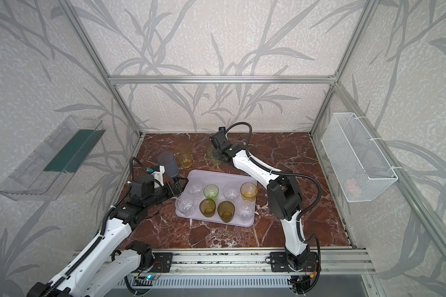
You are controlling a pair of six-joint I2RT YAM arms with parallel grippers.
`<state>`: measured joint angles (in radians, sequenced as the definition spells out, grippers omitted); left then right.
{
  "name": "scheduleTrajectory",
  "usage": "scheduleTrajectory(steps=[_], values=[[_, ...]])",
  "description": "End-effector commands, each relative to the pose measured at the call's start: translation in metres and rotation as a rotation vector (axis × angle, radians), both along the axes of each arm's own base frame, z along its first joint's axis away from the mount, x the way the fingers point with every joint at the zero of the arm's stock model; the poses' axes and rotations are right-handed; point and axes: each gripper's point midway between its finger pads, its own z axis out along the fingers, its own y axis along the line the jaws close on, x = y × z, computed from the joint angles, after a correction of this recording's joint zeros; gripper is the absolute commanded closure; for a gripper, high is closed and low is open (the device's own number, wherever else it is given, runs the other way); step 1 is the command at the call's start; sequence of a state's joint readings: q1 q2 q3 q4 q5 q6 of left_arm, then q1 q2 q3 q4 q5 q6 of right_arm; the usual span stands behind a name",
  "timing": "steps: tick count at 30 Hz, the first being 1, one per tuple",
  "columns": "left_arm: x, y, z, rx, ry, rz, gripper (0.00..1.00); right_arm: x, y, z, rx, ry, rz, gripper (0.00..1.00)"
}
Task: Place the glasses into the tray
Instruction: Pick up the glass from the top-center of the table, then place the glass on the tray.
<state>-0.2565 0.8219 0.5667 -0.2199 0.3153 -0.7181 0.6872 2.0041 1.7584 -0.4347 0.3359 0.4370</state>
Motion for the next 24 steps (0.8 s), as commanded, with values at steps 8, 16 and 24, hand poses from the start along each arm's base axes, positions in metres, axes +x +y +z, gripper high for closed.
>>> scheduleTrajectory(steps=[8, 16, 24], values=[[0.0, 0.002, -0.004, 0.0, 0.003, 0.008, 0.01, -0.03, -0.037, 0.061, 0.029, -0.116, -0.025, 1.0], [0.0, 0.001, 0.004, -0.007, -0.025, -0.001, 0.01, -0.07, -0.069, 0.076, -0.015, -0.08, 0.001, 1.0], [-0.001, -0.006, 0.013, -0.037, -0.048, -0.032, 0.01, -0.099, -0.103, 0.081, -0.044, -0.039, 0.001, 1.0]])
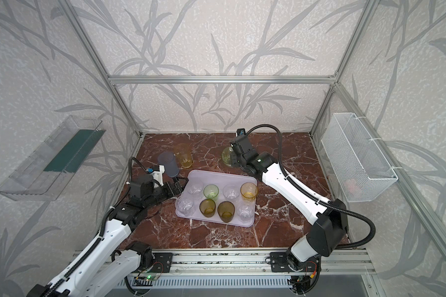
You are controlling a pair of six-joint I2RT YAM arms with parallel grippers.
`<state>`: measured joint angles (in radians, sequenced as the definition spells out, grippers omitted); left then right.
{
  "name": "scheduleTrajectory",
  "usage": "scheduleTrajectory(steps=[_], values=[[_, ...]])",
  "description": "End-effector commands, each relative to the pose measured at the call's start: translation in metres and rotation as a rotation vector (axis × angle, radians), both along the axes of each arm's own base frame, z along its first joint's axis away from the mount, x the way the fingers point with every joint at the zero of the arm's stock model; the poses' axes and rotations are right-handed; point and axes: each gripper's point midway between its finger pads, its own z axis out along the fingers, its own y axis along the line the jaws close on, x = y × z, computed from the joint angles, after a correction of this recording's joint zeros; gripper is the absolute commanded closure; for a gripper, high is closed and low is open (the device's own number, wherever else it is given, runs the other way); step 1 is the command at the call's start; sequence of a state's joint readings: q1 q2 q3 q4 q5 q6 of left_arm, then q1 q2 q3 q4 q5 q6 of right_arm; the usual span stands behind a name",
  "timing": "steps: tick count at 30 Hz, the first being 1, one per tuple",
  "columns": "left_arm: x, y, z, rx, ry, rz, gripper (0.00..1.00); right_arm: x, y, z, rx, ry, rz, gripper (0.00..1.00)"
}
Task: Place the glasses into the tray
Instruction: Place the glass on the tray.
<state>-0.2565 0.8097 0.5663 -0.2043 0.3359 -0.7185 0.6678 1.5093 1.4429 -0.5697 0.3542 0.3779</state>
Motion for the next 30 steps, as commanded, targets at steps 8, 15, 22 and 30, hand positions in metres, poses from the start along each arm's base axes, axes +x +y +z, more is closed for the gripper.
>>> scheduleTrajectory(steps=[8, 15, 22, 30], values=[[-0.002, -0.002, 0.007, -0.025, -0.029, -0.011, 0.01, -0.027, -0.035, 0.001, -0.031, 0.074, 0.02, 1.0], [0.003, -0.003, 0.014, -0.035, -0.049, -0.01, 0.01, -0.038, -0.059, -0.004, -0.035, 0.098, -0.002, 1.0], [0.001, 0.005, 0.02, -0.016, -0.083, 0.031, 0.01, -0.052, -0.077, -0.015, 0.007, 0.131, -0.02, 1.0], [0.003, 0.0, 0.014, -0.034, -0.057, 0.009, 0.01, -0.061, -0.085, -0.038, -0.019, 0.194, -0.03, 1.0]])
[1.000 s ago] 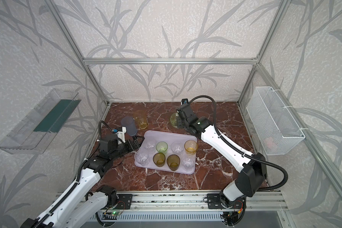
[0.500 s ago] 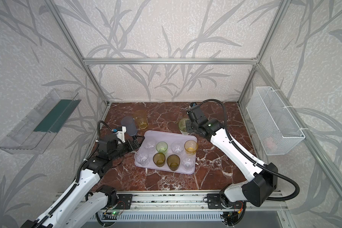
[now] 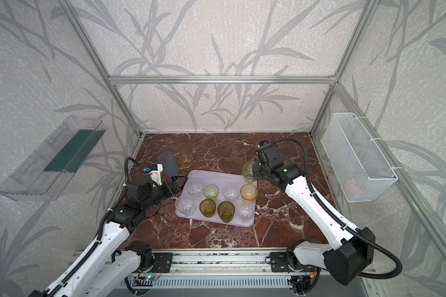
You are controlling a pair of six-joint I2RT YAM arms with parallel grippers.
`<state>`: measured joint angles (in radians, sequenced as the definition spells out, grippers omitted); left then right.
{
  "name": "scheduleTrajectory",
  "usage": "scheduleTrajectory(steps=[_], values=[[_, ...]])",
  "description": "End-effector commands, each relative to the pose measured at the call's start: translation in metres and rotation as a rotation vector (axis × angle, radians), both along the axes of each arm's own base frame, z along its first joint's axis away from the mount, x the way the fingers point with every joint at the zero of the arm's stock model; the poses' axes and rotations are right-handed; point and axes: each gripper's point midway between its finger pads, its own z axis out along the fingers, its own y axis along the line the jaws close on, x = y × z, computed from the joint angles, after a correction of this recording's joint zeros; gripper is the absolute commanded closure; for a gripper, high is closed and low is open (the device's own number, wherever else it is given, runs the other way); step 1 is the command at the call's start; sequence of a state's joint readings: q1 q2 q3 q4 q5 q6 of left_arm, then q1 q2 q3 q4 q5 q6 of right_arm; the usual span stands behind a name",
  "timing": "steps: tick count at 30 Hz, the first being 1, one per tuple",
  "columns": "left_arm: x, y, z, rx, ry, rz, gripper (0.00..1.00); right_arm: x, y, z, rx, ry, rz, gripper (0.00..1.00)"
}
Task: Place the glasses into the tray
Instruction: Place the glass on the tray.
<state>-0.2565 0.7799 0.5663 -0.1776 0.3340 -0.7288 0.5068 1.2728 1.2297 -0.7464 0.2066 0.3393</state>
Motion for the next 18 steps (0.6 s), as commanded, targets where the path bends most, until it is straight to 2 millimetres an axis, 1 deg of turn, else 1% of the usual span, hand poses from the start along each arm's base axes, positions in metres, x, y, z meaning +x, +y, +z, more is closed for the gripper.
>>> scheduleTrajectory(steps=[1, 9, 18], values=[[0.003, -0.001, 0.0, -0.012, -0.005, 0.001, 0.01, -0.007, -0.004, -0.005, 0.004, 0.021, -0.003, 1.0], [0.004, 0.0, -0.001, -0.01, -0.008, 0.003, 0.01, -0.008, -0.004, -0.019, 0.005, 0.055, -0.008, 1.0], [0.001, 0.002, -0.004, 0.0, -0.003, 0.008, 0.01, 0.001, 0.0, -0.032, -0.002, 0.077, -0.012, 1.0]])
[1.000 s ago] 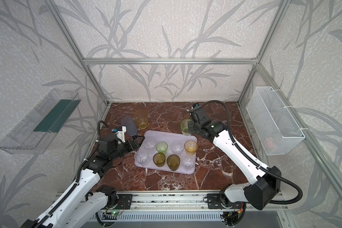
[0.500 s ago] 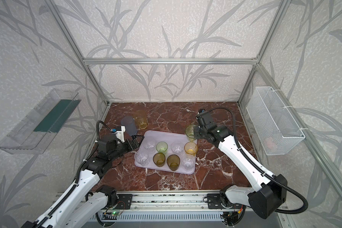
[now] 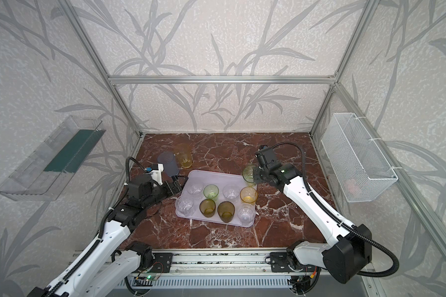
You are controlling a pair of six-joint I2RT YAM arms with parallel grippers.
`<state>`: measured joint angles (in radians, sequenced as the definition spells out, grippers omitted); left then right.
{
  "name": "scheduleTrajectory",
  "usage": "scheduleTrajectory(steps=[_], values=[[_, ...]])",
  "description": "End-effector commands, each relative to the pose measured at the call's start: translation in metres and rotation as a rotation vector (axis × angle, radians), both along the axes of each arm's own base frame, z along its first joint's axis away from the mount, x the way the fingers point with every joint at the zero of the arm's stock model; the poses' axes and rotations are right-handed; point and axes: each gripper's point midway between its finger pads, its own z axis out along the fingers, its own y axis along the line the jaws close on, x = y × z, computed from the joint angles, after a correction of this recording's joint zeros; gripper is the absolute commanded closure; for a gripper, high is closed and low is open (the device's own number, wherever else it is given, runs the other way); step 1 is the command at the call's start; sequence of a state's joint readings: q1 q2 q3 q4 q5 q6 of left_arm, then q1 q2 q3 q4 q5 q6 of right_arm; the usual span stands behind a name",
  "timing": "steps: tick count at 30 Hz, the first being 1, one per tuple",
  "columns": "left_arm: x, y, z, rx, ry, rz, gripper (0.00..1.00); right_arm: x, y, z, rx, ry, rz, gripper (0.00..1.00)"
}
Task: Place the glasses into the tray
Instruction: Place the glass on the tray.
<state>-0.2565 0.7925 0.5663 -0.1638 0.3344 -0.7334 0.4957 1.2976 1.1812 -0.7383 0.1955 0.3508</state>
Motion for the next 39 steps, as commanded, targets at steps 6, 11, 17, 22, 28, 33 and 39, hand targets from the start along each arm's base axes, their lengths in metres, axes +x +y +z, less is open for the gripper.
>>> scheduleTrajectory(steps=[6, 11, 17, 22, 28, 33, 39], values=[[-0.001, 0.003, -0.003, 0.007, -0.007, 0.012, 0.01, 0.009, 0.006, -0.015, 0.011, 0.032, -0.008, 1.0], [0.0, 0.003, -0.004, 0.007, -0.001, 0.01, 0.01, 0.014, 0.007, -0.022, 0.005, 0.044, -0.013, 1.0], [0.0, 0.003, -0.003, 0.006, -0.003, 0.011, 0.01, 0.017, 0.006, -0.033, -0.004, 0.07, -0.025, 1.0], [0.0, 0.003, -0.003, 0.007, -0.002, 0.011, 0.01, 0.02, 0.008, -0.04, 0.004, 0.087, -0.025, 0.93], [0.0, 0.004, -0.003, 0.01, -0.001, 0.014, 0.01, 0.022, 0.009, -0.041, 0.01, 0.093, -0.025, 0.59], [0.001, 0.003, -0.003, 0.011, -0.002, 0.015, 0.01, 0.026, 0.008, -0.036, 0.019, 0.077, -0.027, 0.36], [0.003, 0.004, -0.004, 0.014, 0.003, 0.018, 0.01, 0.031, 0.012, -0.022, 0.05, 0.041, -0.019, 0.07]])
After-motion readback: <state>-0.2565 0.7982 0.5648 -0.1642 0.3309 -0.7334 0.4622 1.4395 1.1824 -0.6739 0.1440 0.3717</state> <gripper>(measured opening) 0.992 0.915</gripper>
